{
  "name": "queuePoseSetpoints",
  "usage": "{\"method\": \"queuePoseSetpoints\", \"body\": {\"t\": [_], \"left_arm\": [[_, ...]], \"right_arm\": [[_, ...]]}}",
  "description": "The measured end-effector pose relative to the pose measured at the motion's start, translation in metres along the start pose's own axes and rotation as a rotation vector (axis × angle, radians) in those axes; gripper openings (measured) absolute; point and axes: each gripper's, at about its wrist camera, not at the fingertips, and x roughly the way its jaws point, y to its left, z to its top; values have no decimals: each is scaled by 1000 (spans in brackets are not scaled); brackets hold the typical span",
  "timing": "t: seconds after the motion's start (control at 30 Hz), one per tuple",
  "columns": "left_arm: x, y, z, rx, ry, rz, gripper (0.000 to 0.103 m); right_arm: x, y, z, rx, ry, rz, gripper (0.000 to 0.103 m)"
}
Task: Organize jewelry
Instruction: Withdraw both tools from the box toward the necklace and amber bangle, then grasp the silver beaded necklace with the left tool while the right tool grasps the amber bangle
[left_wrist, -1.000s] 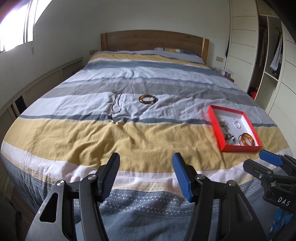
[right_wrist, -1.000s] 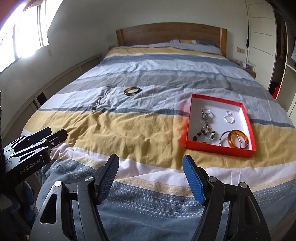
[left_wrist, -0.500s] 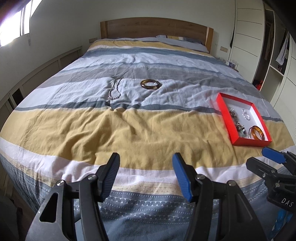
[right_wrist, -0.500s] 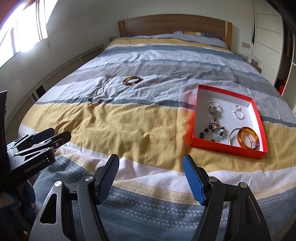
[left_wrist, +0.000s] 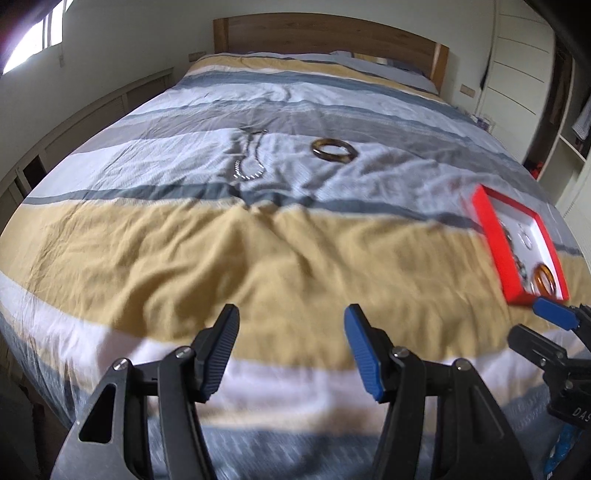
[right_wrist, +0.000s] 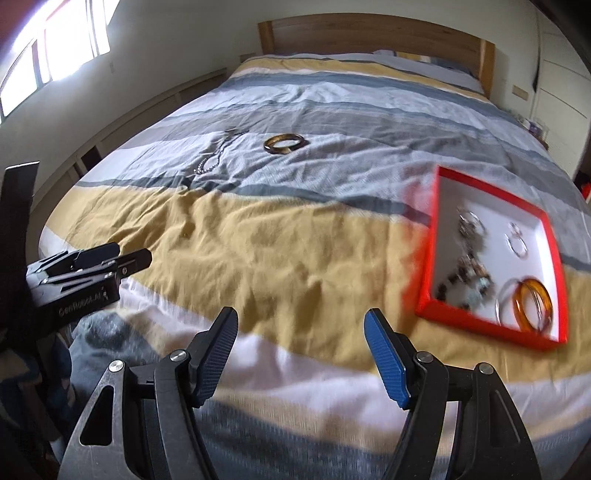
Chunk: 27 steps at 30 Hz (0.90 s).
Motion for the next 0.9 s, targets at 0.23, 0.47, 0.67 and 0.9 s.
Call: {"method": "queuePoseSetpoints", "body": {"t": [0.23, 0.47, 0.67, 0.9], "left_arm": [[43, 33, 62, -24, -19, 14, 57], [106, 49, 135, -14, -41, -21, 57], [172, 58, 174, -30, -11, -29, 57], [219, 66, 180, -15, 25, -34, 57]], "right_arm": [[35, -2, 60, -28, -29, 31, 68], [88, -11, 133, -37, -63, 52, 61], [148, -18, 196, -36, -74, 71, 58], [221, -22, 236, -3, -33, 85, 52]]}}
